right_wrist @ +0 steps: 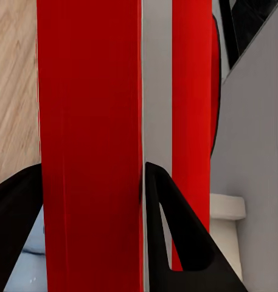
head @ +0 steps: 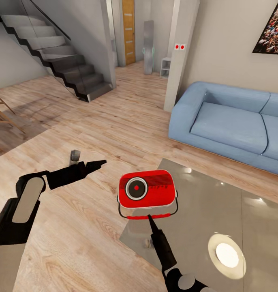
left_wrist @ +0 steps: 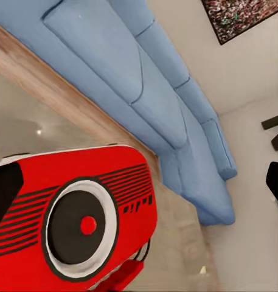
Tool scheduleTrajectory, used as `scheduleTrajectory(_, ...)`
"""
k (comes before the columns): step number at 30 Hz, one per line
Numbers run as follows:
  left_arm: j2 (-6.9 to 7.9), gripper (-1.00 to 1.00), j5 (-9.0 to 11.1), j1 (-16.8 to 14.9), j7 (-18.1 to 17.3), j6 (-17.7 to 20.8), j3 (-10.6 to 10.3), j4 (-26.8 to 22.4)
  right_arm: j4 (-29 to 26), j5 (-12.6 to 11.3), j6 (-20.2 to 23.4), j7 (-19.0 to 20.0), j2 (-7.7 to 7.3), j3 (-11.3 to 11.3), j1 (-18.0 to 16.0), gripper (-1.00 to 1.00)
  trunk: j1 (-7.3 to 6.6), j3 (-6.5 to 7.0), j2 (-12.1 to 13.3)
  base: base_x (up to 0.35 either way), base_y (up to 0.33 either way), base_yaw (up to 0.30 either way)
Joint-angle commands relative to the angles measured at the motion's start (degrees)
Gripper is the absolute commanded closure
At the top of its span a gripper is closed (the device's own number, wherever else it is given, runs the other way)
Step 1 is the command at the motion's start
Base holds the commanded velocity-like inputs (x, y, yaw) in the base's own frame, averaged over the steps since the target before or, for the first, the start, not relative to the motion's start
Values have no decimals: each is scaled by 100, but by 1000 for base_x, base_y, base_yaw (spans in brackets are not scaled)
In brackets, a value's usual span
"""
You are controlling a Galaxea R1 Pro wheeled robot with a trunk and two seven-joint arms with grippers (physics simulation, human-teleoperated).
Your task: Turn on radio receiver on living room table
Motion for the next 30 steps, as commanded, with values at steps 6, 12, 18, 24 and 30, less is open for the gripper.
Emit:
scheduleTrajectory(6, -181, 100, 21, -80, 262, 15, -94, -9, -3, -1, 5, -96, 7, 11, 0, 100, 0, 0, 0, 0, 0, 0)
scheduleTrajectory(12, -227, 100, 39, -83, 276, 14, -599, -3, -65, -60, 21, -41, 113, 10, -3, 100, 0, 0, 0, 0, 0, 0)
scheduleTrajectory(18, -231, 100, 47, -81, 285, 13, -616, 10, -88, -80, 9, -49, 195, -7, -6, 100, 0, 0, 0, 0, 0, 0)
scheduleTrajectory(24, -237, 100, 45, -83, 289, 8, -614, 26, -91, -81, 6, -22, 207, -9, -6, 100, 0, 0, 0, 0, 0, 0)
scheduleTrajectory(30, -246, 100, 102, -48, 284, 42, -657, 126, -117, -98, 41, -21, 190, -132, 52, 100, 0, 0, -1, 265, 0, 0)
